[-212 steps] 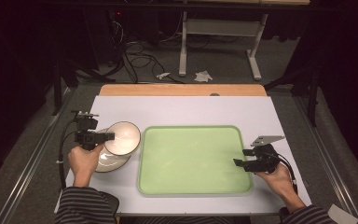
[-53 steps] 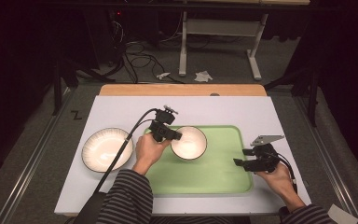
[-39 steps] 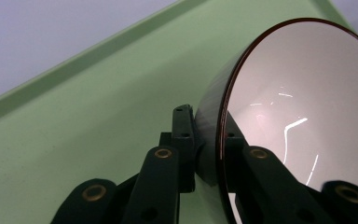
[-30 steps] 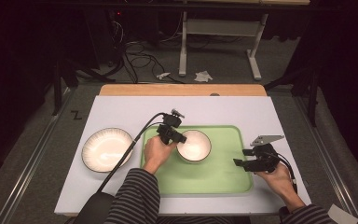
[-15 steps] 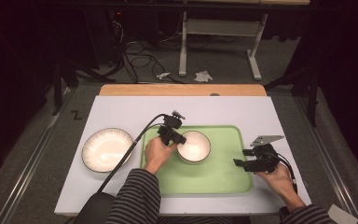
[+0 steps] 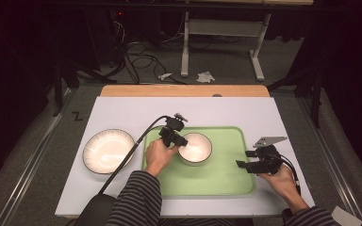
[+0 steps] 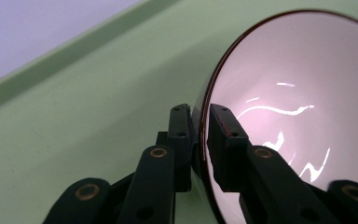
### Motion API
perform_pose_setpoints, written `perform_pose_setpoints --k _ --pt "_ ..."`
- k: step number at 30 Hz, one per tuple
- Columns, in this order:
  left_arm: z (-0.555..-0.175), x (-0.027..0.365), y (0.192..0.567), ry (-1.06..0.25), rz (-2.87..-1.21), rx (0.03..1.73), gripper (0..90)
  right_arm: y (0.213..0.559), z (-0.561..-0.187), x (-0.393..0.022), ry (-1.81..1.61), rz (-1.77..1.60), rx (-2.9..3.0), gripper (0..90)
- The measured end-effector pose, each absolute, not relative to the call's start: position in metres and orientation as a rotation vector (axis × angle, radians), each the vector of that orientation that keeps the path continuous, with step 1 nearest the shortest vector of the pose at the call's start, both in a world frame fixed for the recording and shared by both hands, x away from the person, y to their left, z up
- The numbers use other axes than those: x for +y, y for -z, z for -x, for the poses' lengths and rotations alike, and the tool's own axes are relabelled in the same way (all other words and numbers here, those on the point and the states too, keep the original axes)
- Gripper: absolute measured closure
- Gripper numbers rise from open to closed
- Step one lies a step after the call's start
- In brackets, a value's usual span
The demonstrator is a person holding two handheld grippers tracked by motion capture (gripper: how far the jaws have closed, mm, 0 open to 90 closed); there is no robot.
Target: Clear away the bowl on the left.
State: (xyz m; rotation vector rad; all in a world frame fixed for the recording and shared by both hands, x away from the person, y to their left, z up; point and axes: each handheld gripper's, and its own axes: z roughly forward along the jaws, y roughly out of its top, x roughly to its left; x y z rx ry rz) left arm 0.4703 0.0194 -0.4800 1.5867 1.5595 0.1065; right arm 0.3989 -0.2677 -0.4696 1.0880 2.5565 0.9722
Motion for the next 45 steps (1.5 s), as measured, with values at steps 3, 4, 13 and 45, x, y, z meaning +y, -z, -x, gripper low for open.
perform_pose_setpoints --k 3,4,13,45 --pt "-0.47 0.021 0.476 -0.1 -1.564 1.554 75.8 0.47 -0.399 -0.268 -0.974 -1.085 2.556 41.2" --pt "-0.47 0.021 0.475 -0.108 -1.563 1.55 74.2 0.47 -0.399 -0.268 -0.974 -1.085 2.557 41.1" --pt "-0.466 0.028 0.463 -0.141 -1.545 1.493 61.3 0.469 -0.399 -0.268 -0.97 -1.087 2.555 41.1" --pt "-0.41 0.136 0.436 -0.197 -1.394 1.521 49.9 0.47 -0.399 -0.267 -0.968 -1.088 2.556 41.1"
